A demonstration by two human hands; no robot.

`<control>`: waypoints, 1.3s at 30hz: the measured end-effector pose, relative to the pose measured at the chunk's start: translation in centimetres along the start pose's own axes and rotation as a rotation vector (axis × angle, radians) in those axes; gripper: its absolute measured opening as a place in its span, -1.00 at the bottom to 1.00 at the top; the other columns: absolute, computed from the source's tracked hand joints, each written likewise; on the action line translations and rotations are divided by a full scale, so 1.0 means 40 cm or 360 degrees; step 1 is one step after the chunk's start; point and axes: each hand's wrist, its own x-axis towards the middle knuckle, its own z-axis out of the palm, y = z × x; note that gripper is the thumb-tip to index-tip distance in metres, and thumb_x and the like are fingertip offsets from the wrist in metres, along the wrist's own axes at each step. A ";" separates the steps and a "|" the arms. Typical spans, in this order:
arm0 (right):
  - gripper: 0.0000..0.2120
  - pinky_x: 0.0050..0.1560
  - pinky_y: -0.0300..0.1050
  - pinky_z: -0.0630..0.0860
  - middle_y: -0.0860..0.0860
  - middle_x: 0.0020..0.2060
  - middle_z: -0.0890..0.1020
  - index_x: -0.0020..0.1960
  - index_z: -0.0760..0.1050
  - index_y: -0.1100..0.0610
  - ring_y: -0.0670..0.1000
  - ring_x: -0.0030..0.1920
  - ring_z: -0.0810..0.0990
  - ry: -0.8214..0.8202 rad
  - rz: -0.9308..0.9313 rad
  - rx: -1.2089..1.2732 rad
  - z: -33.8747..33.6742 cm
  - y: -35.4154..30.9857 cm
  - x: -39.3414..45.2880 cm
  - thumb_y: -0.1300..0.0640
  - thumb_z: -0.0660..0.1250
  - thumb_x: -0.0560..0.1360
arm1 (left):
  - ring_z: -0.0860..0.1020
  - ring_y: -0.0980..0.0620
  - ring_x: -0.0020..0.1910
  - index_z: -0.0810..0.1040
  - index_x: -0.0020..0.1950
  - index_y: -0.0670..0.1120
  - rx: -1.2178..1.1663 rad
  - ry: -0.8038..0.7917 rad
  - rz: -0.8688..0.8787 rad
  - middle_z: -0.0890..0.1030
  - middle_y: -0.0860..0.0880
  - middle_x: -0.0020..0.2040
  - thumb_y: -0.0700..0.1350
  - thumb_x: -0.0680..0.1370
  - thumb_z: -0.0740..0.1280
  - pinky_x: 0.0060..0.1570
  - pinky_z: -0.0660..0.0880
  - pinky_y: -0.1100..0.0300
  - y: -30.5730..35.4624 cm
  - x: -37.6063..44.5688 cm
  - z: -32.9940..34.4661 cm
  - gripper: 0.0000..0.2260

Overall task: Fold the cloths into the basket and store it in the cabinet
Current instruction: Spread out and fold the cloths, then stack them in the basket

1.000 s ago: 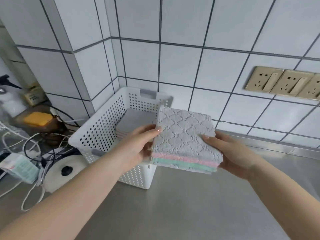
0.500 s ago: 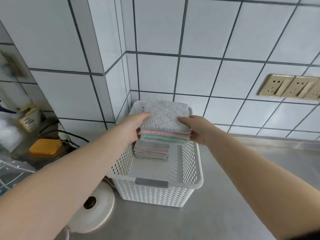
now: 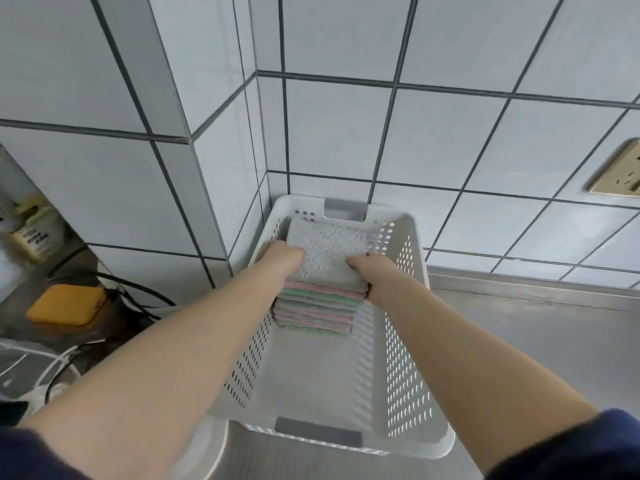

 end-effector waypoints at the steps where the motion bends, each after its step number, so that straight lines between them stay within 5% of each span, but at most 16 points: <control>1: -0.65 0.21 0.26 0.46 0.20 0.18 0.53 0.26 0.39 0.21 0.19 0.17 0.54 0.0003 0.0014 -0.0015 0.004 0.005 0.010 0.22 0.28 0.49 | 0.34 0.03 -0.35 0.41 -0.20 -0.21 0.0045 -0.0009 0.0003 0.41 -0.10 -0.25 -0.25 0.52 0.18 -0.40 0.21 0.22 0.000 0.008 0.007 -0.89; 7: -0.66 0.23 0.26 0.45 0.20 0.19 0.51 0.26 0.39 0.19 0.19 0.19 0.51 0.0021 0.0035 -0.0076 0.015 0.028 0.041 0.20 0.28 0.49 | 0.33 0.03 -0.38 0.34 -0.35 -0.11 0.0184 0.0046 0.0039 0.36 -0.04 -0.38 -0.25 0.54 0.19 -0.40 0.21 0.24 -0.024 0.047 0.028 -0.75; 10: -0.64 0.24 0.25 0.45 0.23 0.21 0.51 0.29 0.36 0.23 0.22 0.21 0.51 0.0034 0.0019 -0.0187 0.021 0.036 0.043 0.17 0.26 0.52 | 0.34 0.02 -0.37 0.46 -0.22 -0.20 0.0188 0.0036 0.0101 0.41 -0.07 -0.32 -0.25 0.56 0.16 -0.38 0.26 0.23 -0.031 0.046 0.035 -0.82; 12: -0.61 0.22 0.17 0.48 0.20 0.23 0.50 0.32 0.35 0.22 0.19 0.19 0.51 0.0028 0.0008 -0.0207 0.021 0.036 0.041 0.12 0.25 0.54 | 0.47 -0.06 -0.18 0.46 0.17 -0.27 0.0208 0.0029 0.0199 0.51 -0.14 -0.09 -0.23 0.57 0.14 -0.19 0.42 0.17 -0.031 0.038 0.040 -0.77; 14: -0.54 0.12 -0.02 0.45 0.13 0.29 0.44 0.40 0.28 0.18 0.13 0.18 0.46 0.0042 -0.0005 -0.0219 0.017 0.032 0.041 0.05 0.23 0.56 | 0.41 -0.15 0.27 0.18 0.45 -0.23 0.0533 0.0060 0.0362 0.40 -0.19 0.34 -0.18 0.60 0.13 0.24 0.40 0.00 -0.033 0.026 0.041 -0.57; 17: -0.46 0.18 -0.03 0.37 0.12 0.40 0.36 0.45 0.22 0.20 0.17 0.30 0.40 0.0122 -0.0007 -0.0227 0.008 0.024 0.043 -0.07 0.15 0.58 | 0.02 -0.11 0.52 -0.01 0.54 -0.16 0.1133 0.0279 0.0871 0.02 -0.13 0.55 -0.15 0.62 0.09 0.47 0.09 0.00 -0.026 0.008 0.050 -0.48; 20: -0.43 0.30 0.02 0.31 0.16 0.43 0.32 0.45 0.23 0.22 0.19 0.39 0.32 0.0154 0.0050 -0.0128 0.010 0.025 0.038 -0.13 0.08 0.59 | -0.06 -0.08 0.54 0.00 0.54 -0.15 0.1394 0.0220 0.1165 -0.03 -0.12 0.56 -0.10 0.64 0.02 0.50 -0.05 -0.04 -0.016 0.012 0.079 -0.52; 24: -0.37 0.45 0.08 0.17 0.11 0.49 0.21 0.51 0.12 0.14 0.16 0.46 0.21 0.0088 0.0090 -0.0057 0.030 0.057 0.036 -0.23 -0.01 0.58 | -0.08 -0.05 0.54 -0.07 0.55 -0.14 0.1629 0.0021 0.1011 -0.07 -0.11 0.57 0.04 0.64 -0.08 0.49 -0.11 -0.04 -0.031 0.026 0.116 -0.48; 33: -0.30 0.49 0.13 0.09 0.03 0.53 0.08 0.55 -0.07 -0.04 0.09 0.50 0.12 -0.0262 0.0123 0.0038 0.060 0.088 0.047 -0.36 -0.08 0.52 | -0.11 -0.10 0.54 -0.10 0.55 -0.13 0.1601 0.0023 0.0735 -0.08 -0.14 0.56 0.07 0.63 -0.11 0.49 -0.13 -0.03 -0.072 0.062 0.090 -0.46; 37: -0.39 0.45 0.05 0.14 0.07 0.48 0.23 0.52 0.10 0.05 0.12 0.47 0.19 0.0049 -0.0149 -0.0137 0.060 0.052 0.007 -0.25 -0.09 0.58 | -0.08 -0.12 0.53 -0.08 0.55 -0.13 0.1556 0.0010 0.0761 -0.05 -0.14 0.56 0.06 0.64 -0.07 0.49 -0.10 -0.04 -0.054 0.055 0.080 -0.47; 39: -0.54 0.18 -0.11 0.35 -0.01 0.23 0.51 0.39 0.34 0.04 0.09 0.32 0.41 0.0378 -0.0584 -0.0235 0.040 0.020 -0.031 -0.14 -0.03 0.62 | -0.04 -0.13 0.53 -0.06 0.55 -0.15 0.1445 -0.0010 0.0834 -0.01 -0.16 0.56 0.02 0.64 -0.02 0.49 -0.03 -0.04 -0.031 0.036 0.059 -0.48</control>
